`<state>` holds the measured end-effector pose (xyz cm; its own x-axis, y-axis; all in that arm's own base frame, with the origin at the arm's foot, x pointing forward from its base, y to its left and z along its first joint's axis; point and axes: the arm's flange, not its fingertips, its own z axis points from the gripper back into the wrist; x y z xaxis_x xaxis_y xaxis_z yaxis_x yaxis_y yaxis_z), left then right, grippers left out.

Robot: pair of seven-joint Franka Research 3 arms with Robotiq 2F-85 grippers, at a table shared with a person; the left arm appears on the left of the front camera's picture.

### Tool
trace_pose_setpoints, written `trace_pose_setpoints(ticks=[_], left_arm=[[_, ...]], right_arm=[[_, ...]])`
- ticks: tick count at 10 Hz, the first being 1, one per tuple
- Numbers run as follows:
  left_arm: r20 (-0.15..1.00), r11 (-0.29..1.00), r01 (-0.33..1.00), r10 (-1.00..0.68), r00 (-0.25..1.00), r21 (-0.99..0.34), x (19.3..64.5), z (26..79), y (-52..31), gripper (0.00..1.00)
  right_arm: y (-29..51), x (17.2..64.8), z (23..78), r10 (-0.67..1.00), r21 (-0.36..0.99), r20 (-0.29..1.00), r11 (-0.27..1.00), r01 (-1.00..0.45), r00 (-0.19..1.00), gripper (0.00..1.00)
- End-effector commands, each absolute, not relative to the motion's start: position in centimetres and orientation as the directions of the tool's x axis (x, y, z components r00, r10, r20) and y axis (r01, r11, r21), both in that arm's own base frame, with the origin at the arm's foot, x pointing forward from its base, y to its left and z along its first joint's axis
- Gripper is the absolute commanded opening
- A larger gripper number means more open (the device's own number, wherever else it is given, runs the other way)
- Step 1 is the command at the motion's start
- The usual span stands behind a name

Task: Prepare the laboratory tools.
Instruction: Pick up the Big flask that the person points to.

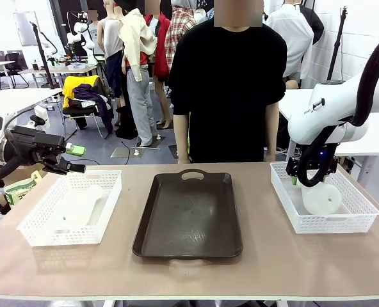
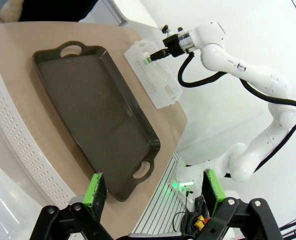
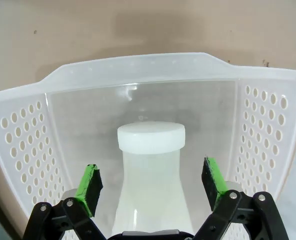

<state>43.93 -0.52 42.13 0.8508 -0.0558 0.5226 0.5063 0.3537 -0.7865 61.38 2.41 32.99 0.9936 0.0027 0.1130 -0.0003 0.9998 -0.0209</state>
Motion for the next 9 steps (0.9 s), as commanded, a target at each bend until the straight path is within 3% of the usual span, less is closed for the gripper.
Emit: trace_pose_setpoints(ticks=[1,7,9], left_arm=[[0.529,0.344,0.513,-0.052,0.847,-0.787,43.9,42.3,-0.4,1.00],[0.529,0.344,0.513,-0.052,0.847,-0.787,43.9,42.3,-0.4,1.00],[0.529,0.344,0.513,-0.052,0.847,-0.787,43.9,42.3,-0.4,1.00]], right_arm=[[3.0,62.2,33.3,-0.008,-0.060,0.128,0.998,0.016,0.992,0.92],[2.6,62.4,32.3,-0.050,-0.053,0.073,0.997,0.054,0.996,0.05],[2.4,62.2,32.3,-0.056,-0.045,0.074,0.997,0.059,0.996,0.00]])
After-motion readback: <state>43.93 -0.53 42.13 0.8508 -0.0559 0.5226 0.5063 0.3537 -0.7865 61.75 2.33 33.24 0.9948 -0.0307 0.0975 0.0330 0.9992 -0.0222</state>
